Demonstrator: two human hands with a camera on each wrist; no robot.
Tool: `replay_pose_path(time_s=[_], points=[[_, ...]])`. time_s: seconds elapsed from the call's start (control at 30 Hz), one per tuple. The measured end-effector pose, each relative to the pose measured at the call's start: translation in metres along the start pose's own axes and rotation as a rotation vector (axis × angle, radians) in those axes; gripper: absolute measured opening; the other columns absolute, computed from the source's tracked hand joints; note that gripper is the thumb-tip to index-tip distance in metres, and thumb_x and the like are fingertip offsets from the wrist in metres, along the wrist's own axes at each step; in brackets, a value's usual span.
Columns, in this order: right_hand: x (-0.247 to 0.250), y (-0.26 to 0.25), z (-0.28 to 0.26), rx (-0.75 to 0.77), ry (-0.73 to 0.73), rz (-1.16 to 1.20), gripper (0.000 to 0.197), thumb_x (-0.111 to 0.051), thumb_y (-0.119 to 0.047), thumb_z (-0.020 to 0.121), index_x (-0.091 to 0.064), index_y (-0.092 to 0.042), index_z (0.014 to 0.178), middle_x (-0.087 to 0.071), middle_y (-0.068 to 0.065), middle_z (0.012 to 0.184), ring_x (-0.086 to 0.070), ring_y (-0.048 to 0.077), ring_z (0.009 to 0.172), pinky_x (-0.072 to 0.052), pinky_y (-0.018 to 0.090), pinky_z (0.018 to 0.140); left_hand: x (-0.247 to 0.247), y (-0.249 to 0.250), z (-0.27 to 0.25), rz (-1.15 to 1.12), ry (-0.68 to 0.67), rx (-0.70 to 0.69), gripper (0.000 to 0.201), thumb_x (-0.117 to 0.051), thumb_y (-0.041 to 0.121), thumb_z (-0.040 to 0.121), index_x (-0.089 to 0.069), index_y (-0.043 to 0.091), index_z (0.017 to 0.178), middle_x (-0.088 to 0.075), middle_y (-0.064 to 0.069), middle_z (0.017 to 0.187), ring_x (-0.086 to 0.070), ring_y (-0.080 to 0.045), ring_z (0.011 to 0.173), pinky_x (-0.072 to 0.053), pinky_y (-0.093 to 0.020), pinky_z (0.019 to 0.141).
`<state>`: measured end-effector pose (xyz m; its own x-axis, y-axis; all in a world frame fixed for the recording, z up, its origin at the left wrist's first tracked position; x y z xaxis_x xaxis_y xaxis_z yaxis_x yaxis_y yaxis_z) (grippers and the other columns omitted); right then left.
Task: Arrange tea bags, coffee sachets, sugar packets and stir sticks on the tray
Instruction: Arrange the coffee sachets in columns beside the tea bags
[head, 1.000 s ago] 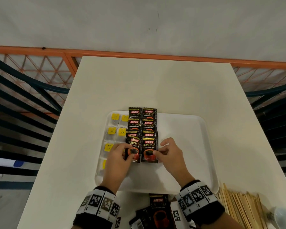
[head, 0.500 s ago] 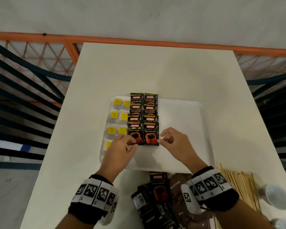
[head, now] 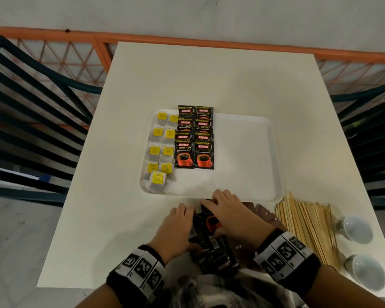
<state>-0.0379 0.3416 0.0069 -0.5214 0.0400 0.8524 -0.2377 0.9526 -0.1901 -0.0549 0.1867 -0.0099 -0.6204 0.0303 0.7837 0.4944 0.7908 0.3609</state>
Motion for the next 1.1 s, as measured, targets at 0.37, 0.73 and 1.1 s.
replay_pose_path(time_s=[0.37,0.73,1.1], points=[[0.017,-0.006,-0.006,-0.086,0.016,0.405,0.029,-0.056,-0.021,0.089,-0.04,-0.019,0.113,-0.059,0.003,0.11,-0.052,0.021,0.101,-0.035,0.038,0.101,0.011,-0.044,-0.017,-0.61,0.002,0.068,0.02,-0.063,0.015,0.079,-0.049,0.014,0.094,-0.057,0.002,0.086,-0.054,-0.014,0.078,-0.044,-0.027,0.071],[-0.004,-0.027,-0.011,0.08,-0.237,0.06,0.102,-0.075,-0.025,0.074,-0.004,-0.017,0.147,-0.04,0.015,0.138,-0.04,0.031,0.124,-0.035,0.043,0.103,0.007,-0.03,-0.024,-0.453,-0.162,-0.082,0.019,-0.066,0.025,0.08,-0.048,0.021,0.082,-0.043,0.006,0.087,-0.049,-0.014,0.083,-0.04,-0.022,0.073],[0.006,-0.036,-0.005,0.134,-0.147,0.069,0.039,-0.06,-0.019,0.082,-0.04,-0.011,0.114,-0.058,0.006,0.099,-0.056,0.029,0.096,-0.032,0.042,0.098,0.01,-0.034,-0.026,-0.51,-0.105,-0.005,0.037,-0.065,0.025,0.083,-0.051,0.006,0.112,-0.04,0.004,0.11,-0.05,-0.017,0.105,-0.038,-0.009,0.078]])
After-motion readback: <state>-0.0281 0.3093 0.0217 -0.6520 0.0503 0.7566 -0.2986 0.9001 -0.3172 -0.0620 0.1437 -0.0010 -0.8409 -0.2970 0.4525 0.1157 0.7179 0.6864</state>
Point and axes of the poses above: each hand's wrist, its own z-axis towards the middle knuckle, its own x-axis out of the back of the hand, y = z × x, the point moved 2 cm from there along z, towards the middle knuckle
